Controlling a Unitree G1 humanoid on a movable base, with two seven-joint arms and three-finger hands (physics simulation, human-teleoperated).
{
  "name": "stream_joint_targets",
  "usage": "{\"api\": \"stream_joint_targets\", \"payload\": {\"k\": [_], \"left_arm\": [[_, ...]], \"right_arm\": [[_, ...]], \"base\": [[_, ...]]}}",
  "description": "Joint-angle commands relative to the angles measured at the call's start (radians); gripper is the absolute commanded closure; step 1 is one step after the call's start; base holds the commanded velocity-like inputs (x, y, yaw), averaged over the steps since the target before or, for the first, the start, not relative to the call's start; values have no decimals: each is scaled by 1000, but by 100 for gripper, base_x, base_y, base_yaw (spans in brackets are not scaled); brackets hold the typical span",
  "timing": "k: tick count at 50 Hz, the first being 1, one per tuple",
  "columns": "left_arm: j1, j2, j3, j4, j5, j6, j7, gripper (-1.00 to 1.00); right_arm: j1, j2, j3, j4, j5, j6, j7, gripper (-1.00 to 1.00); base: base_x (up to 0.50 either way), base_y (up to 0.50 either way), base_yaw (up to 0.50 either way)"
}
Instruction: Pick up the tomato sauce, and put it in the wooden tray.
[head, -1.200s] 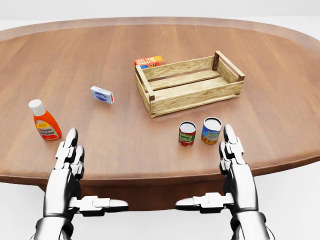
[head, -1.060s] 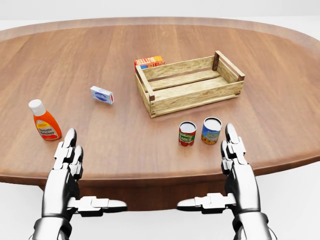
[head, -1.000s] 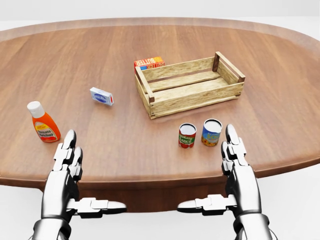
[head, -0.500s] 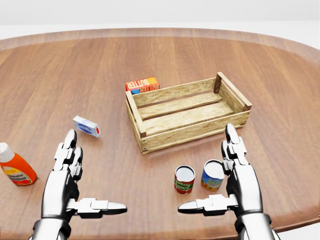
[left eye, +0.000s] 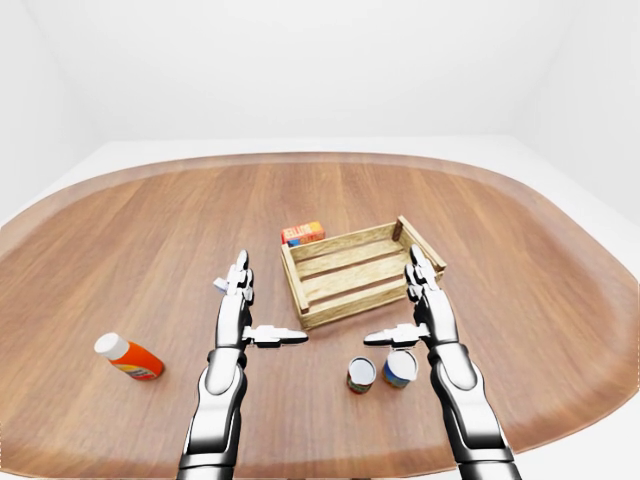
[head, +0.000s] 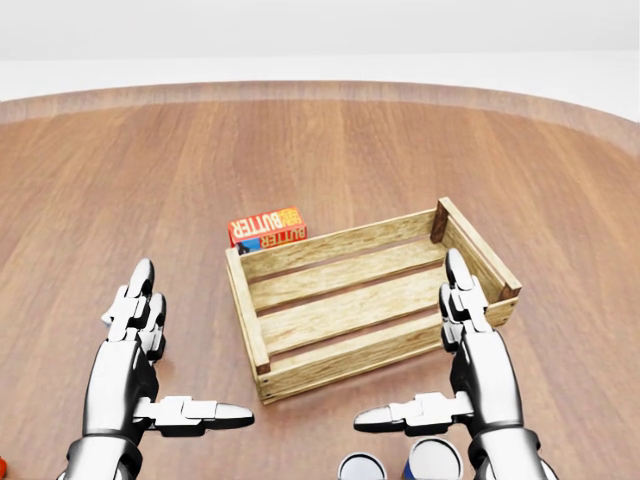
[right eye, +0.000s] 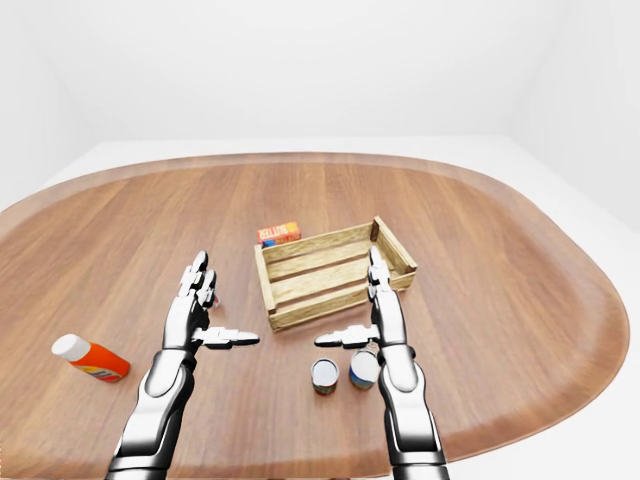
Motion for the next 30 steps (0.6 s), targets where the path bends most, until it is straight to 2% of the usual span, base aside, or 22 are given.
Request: {"api": "stream_joint_targets", "payload": {"k": [1,30], "left_arm": [[0,-1,-2,-3,1,3,1,-100],[0,0,-2,-1,4,2,1,-100]], "right_arm": [[5,0,7,4,-16,-9,5,-100],[6,1,11,9,-28,-17,12,-100]], "base": [[50,-9,0],[50,-7,0]]}}
